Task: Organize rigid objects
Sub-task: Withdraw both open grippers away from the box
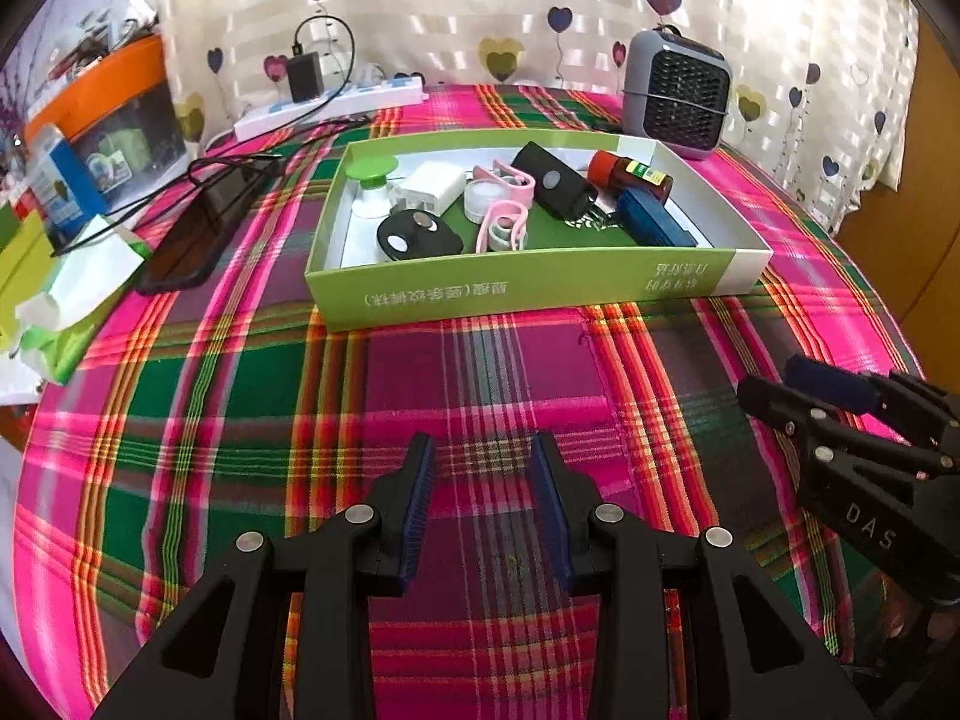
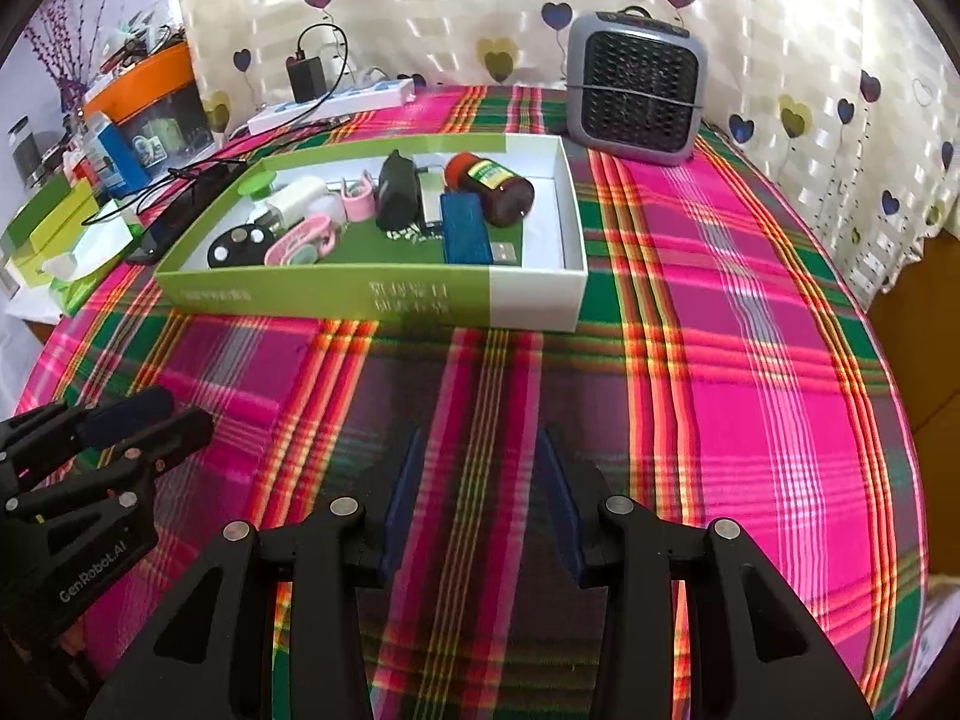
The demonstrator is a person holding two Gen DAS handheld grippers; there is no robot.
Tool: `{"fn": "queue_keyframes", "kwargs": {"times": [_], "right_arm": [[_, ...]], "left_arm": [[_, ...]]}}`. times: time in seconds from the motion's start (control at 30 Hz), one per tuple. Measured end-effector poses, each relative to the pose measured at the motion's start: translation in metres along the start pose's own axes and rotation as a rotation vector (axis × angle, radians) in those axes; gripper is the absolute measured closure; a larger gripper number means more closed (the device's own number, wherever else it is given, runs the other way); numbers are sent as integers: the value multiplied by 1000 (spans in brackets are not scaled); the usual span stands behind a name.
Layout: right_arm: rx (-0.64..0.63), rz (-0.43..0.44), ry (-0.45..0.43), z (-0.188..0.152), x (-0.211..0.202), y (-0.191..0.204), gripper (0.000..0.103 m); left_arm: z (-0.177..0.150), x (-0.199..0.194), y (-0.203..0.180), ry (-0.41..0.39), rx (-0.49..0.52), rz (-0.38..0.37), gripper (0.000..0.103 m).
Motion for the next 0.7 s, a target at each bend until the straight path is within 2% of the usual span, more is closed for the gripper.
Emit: {"fn": "queue_keyframes", "kwargs": {"times": [0.17, 0.2, 0.23, 0.33, 0.7], "right_arm": [[-14, -20, -4, -4, -1, 1, 61], [-14, -25, -6, -4, -1, 1, 59], [-12, -37, -6, -5, -1, 1, 52], [10, -51, -8, -6, 0, -3, 44], [13, -54, -8, -5, 1, -6, 42]], "left_arm": [[-1, 1, -2, -9, -13, 4, 66], [-1, 1, -3, -7, -7, 11, 65], [-1, 2, -4, -5, 2, 22, 65], [-1, 2, -5, -7, 2, 27, 65], [0, 2, -7, -12, 0, 37, 63]]}}
Point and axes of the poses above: each gripper's, at about its wrist camera, not at the fingertips, and x roughly the way its jaws point, y to its left, z to its top, the point moved 5 cm from there along x, roughly the way its jaws point, and after that the axes turned 14 degrees about -z, right-handed, at the moved point
